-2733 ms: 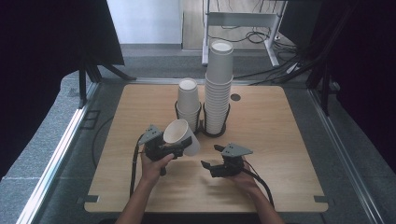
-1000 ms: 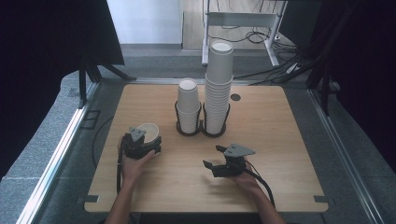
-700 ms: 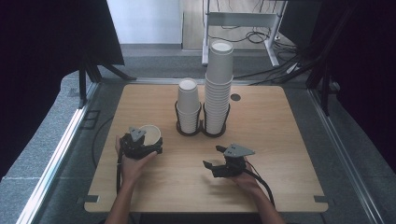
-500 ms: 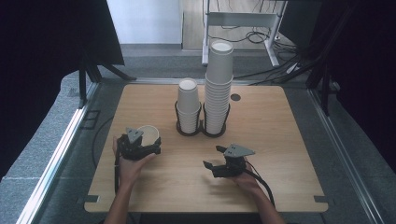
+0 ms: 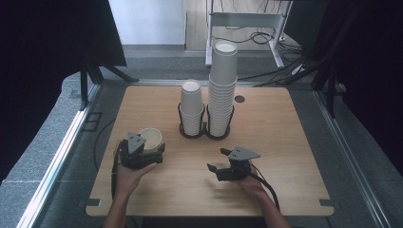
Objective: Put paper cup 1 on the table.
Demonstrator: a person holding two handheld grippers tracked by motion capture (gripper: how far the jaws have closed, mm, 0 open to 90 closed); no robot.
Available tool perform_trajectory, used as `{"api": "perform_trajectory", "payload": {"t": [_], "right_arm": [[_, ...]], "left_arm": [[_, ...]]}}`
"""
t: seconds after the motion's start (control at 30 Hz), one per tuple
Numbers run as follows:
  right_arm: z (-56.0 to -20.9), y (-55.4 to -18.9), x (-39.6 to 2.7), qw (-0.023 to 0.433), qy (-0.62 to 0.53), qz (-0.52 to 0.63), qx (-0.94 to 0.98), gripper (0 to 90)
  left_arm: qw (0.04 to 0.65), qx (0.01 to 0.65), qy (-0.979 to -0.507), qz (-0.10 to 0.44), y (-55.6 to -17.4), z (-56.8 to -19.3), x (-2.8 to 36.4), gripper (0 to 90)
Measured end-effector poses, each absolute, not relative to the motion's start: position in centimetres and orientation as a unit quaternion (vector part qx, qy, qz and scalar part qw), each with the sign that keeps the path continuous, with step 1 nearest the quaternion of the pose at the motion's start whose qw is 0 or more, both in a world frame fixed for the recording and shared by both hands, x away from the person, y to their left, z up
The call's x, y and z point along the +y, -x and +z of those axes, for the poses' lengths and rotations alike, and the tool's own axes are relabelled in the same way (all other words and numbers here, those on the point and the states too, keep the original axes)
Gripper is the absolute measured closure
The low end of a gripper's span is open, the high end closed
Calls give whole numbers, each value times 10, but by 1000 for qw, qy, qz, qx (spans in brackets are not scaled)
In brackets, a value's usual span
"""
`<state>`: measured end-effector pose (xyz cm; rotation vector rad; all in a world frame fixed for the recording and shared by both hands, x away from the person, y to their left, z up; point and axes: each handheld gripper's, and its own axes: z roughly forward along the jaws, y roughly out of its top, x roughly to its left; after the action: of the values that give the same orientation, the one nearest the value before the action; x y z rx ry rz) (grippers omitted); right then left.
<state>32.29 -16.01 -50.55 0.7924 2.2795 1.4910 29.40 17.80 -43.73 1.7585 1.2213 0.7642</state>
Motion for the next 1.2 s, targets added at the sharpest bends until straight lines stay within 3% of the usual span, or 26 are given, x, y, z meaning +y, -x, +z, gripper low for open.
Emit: {"api": "perform_trajectory", "payload": {"t": [0.13, 0.27, 0.4, 0.93, 1.2], "right_arm": [[-505, -323, -161, 153, -277, 521, 792, 172], [-504, -323, -161, 154, -277, 523, 791, 172], [-504, -322, -161, 160, -276, 523, 790, 172], [-503, -323, -162, 167, -276, 530, 784, 173], [-501, -325, -166, 174, -284, 538, 774, 179]], "left_arm": [[435, 481, -700, 300, -292, -435, 175, 122], [470, 461, -708, 255, -291, -433, 174, 168], [498, 436, -718, 216, -293, -435, 172, 305], [531, 399, -736, 131, -299, -443, 154, 322], [529, 388, -748, 98, -300, -447, 142, 241]]}}
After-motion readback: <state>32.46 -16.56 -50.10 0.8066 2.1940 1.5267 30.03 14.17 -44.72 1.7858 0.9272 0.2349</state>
